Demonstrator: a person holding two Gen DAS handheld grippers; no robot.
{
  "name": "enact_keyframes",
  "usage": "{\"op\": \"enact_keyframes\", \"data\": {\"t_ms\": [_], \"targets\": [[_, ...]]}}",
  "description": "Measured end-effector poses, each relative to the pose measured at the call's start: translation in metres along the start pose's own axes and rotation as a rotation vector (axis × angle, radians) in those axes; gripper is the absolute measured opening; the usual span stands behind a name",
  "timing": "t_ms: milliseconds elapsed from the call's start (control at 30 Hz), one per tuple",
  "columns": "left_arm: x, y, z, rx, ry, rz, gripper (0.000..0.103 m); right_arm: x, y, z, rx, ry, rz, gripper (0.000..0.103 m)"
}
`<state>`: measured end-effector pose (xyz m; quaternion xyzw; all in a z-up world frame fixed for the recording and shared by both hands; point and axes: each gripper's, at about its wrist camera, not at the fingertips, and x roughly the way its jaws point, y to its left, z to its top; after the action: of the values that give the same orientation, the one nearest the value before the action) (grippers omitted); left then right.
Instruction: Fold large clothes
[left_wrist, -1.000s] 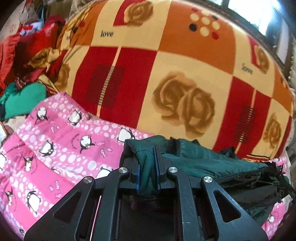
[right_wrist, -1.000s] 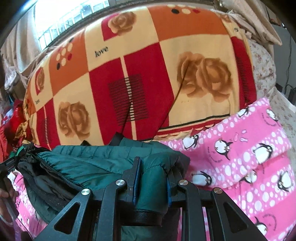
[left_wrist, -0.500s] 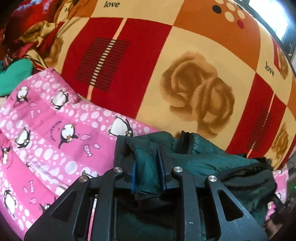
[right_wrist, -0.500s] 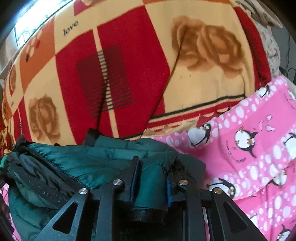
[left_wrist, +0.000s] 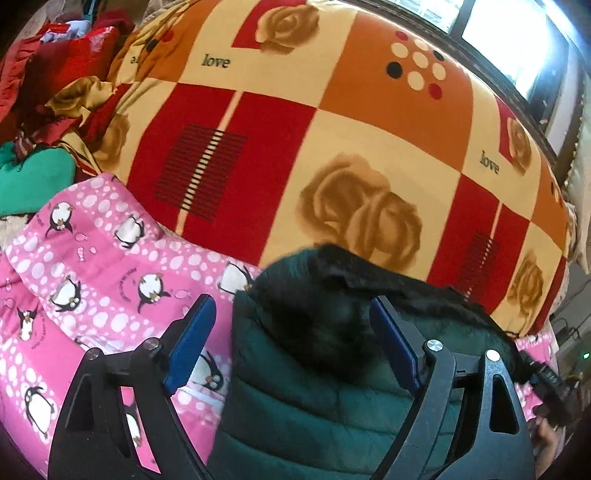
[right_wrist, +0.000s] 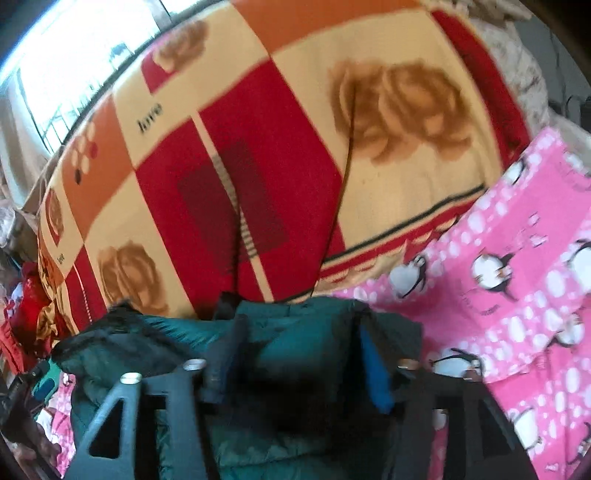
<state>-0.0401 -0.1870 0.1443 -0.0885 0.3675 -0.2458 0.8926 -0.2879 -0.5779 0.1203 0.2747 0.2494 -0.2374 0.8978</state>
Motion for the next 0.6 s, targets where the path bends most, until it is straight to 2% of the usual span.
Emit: {"op": "enact_keyframes", "data": {"t_ms": [67,133,233,367,500,600], "targets": [[0.003,-0.006,-0.005,0.023,0.002,0.019,0.085,-0.019,0.008,0.004,-0.027,-0.054,0.006,0.069],[0.009,-0.014,-0.012,0.051,0.017,0.041,0.085,-0.022,0.02,0.007,-0.055,-0.061,0.041,0.07],[0.021,-0.023,-0.021,0.081,0.045,0.057,0.085,-0.002,0.047,0.002,-0.164,0.032,0.079,0.071],[0.04,-0.032,-0.029,0.118,0.087,0.12,0.085,0.04,0.081,-0.016,-0.313,0.114,0.057,0.071],[0.056,-0.034,-0.03,0.151,0.109,0.177,0.085,0.081,0.096,-0.023,-0.372,0.177,0.021,0.071],[0.068,-0.03,-0.029,0.146,0.14,0.19,0.085,0.106,0.097,-0.024,-0.382,0.197,-0.024,0.071]]}}
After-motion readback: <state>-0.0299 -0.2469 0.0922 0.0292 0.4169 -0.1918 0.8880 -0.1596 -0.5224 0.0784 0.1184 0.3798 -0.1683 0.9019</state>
